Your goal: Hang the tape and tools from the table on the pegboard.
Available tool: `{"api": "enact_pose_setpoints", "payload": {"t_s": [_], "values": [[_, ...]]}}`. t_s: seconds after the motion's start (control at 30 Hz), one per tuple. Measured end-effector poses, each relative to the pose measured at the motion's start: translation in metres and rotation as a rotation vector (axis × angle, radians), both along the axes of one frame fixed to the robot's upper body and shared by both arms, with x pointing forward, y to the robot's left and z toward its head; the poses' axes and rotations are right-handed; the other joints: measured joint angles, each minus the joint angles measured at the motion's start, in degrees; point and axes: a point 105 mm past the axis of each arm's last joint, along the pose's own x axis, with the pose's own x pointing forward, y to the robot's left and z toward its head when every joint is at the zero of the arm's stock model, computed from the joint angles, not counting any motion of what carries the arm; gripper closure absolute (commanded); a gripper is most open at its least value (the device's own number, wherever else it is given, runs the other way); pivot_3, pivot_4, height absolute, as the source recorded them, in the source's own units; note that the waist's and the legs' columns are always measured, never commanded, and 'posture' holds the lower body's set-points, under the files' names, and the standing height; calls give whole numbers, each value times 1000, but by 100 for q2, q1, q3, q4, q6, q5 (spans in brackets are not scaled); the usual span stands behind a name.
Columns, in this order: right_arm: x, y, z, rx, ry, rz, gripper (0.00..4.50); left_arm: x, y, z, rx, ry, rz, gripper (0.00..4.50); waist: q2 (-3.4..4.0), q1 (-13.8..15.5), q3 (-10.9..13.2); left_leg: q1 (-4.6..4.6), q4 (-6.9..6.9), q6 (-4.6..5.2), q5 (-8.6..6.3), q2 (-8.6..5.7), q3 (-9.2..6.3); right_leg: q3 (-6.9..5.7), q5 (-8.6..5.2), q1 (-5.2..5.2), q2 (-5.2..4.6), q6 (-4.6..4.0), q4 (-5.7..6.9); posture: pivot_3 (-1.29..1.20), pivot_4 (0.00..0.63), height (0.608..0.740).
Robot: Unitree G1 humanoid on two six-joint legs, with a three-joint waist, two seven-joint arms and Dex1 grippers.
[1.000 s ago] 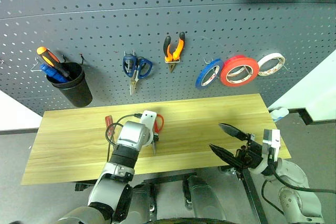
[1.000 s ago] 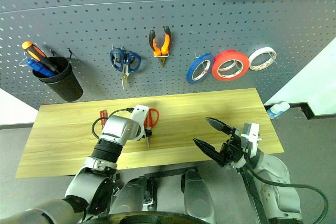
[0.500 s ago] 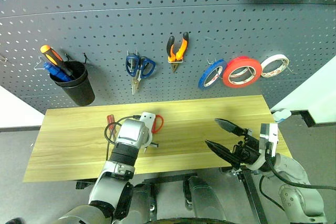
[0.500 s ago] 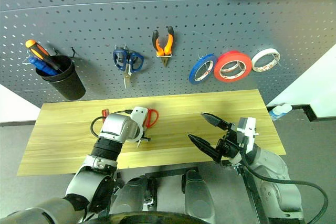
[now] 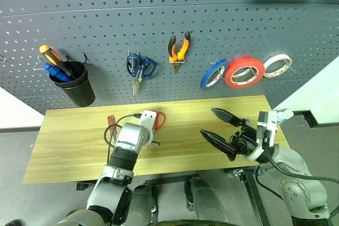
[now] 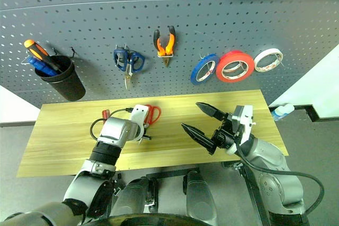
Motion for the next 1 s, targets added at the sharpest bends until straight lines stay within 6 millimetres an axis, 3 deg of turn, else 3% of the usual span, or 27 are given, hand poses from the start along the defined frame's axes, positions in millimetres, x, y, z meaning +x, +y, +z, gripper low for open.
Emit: {"api": "enact_pose_setpoints", "payload": {"t_s": [0.33, 0.6, 1.0], "values": [[3, 7, 7, 3, 2, 7, 0, -13, 12, 1, -7, 2, -57, 4231, 0, 2, 0, -19, -18, 1, -1, 0, 0, 0, -9, -31, -9, -24, 0, -156, 185, 736], [8, 18, 22, 6, -17, 25, 0, -15, 15, 10, 25, -65, -304, 4231, 1, 2, 0, -20, -26, -1, 1, -3, 1, 0, -9, -34, -17, -30, -2, -148, 183, 736], [1, 25, 41, 41, 13, 78, 0, -15, 34, 29, 130, -380, -539, 4231, 3, -1, -2, -20, -39, -1, 1, -12, 4, -2, -8, -38, -31, -29, -3, -154, 166, 736]]}}
